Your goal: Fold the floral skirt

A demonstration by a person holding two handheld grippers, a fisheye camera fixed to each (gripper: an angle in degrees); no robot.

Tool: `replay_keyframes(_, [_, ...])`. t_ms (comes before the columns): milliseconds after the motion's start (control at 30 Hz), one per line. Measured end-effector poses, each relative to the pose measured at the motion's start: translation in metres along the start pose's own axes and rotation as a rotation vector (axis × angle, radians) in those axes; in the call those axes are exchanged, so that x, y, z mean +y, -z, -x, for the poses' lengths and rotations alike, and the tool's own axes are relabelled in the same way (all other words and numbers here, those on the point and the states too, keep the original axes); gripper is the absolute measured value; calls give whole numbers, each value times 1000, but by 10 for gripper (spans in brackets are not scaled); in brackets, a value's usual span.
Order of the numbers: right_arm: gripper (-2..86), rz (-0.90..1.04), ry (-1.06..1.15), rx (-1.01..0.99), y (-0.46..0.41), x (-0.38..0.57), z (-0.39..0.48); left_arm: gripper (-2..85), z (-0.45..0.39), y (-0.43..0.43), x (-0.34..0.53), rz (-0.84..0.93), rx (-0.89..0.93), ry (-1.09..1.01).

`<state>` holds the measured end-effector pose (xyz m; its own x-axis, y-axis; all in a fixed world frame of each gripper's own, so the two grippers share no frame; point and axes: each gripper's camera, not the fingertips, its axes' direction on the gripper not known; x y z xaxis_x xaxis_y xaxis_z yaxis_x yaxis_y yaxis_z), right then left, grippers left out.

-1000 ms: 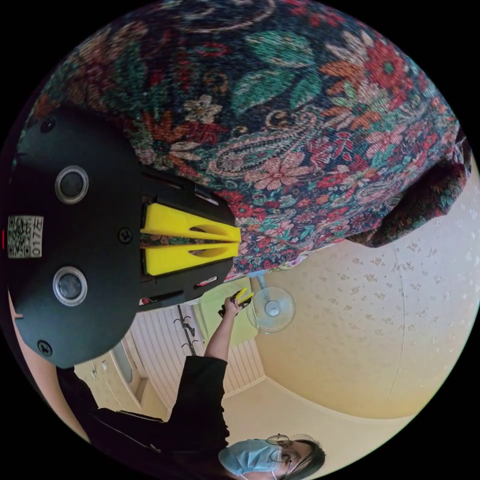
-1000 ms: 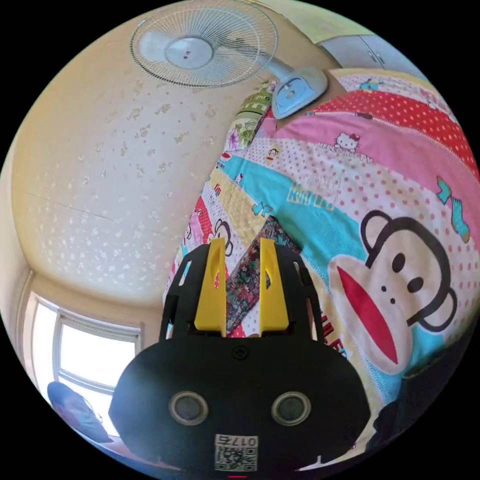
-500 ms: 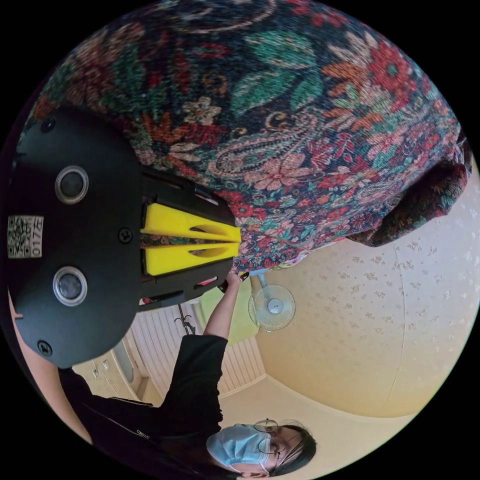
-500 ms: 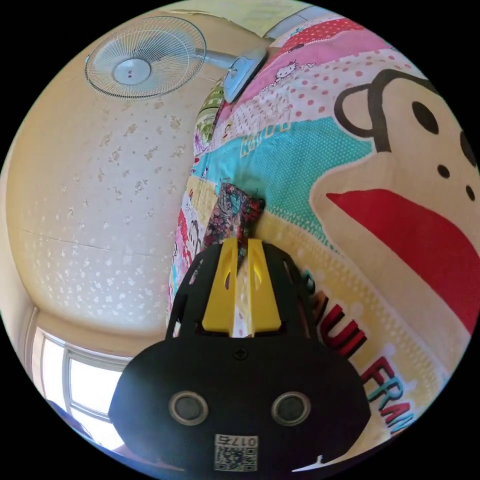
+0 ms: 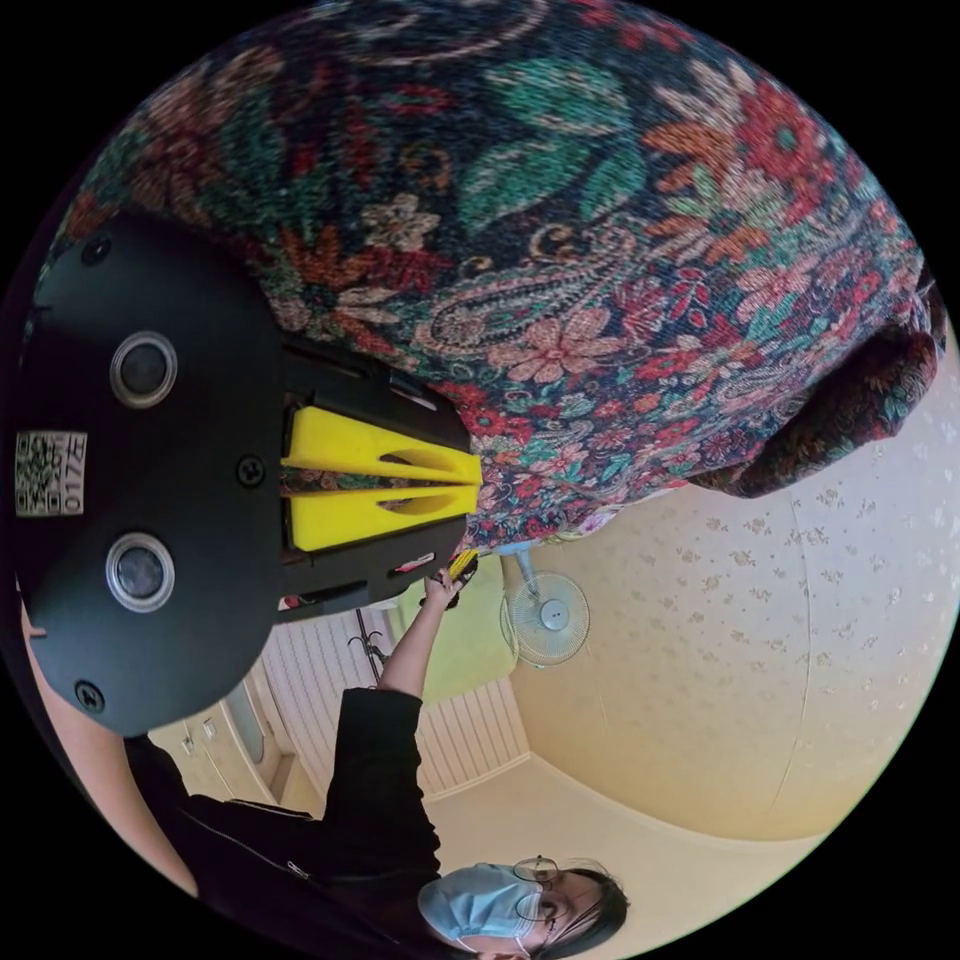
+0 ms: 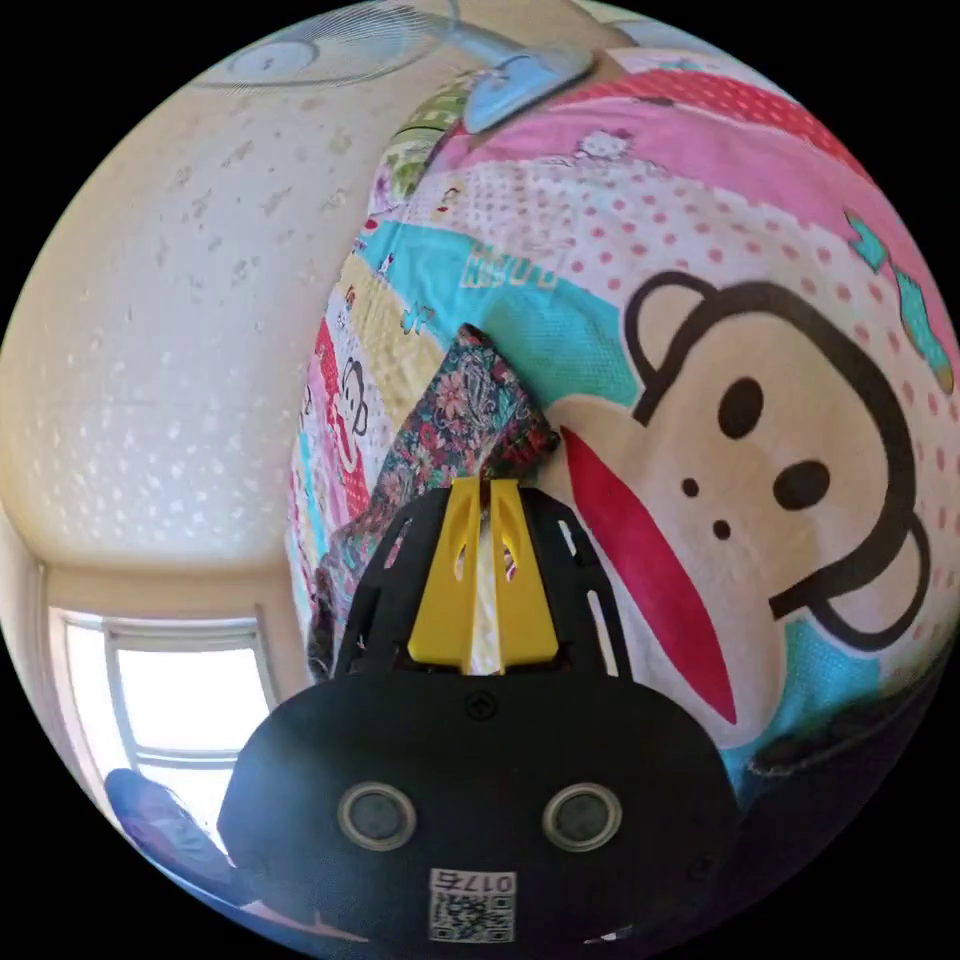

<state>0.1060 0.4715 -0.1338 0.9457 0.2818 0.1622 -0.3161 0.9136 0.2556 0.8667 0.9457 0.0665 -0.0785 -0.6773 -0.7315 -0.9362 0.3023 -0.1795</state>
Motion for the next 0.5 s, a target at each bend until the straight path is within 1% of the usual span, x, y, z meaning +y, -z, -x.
replay_keyframes(33, [22, -67, -83, -133, 1, 3, -20, -6, 0, 0, 0, 0, 1, 0])
replay_keyframes(67, [21, -125, -127, -192, -2, 8, -28, -6, 0, 1, -1, -1, 1, -2])
replay_keyframes(200, [19, -194, -153, -81, -7, 10, -7, -6, 2, 3, -4, -2, 2, -2])
replay_keyframes(267, [18, -280, -122, -113, -1, 4, 29, -6, 3, 4, -5, -1, 2, -1])
replay_keyframes(300, [18, -294, -104, -128, -1, 1, 41, -6, 3, 4, -6, -1, 1, 0])
replay_keyframes(333, [18, -303, -45, -160, -3, -6, 71, -6, 4, 5, -6, -1, 1, 0])
replay_keyframes(400, [18, -259, 103, -218, -12, -18, 128, -6, 5, 7, -7, -2, 2, 0])
replay_keyframes(467, [18, -141, 345, -335, -36, -15, 218, -6, 6, 8, -8, -2, 0, 0])
replay_keyframes(500, [18, -105, 413, -376, -43, -8, 241, -6, 7, 9, -9, -1, -2, -1])
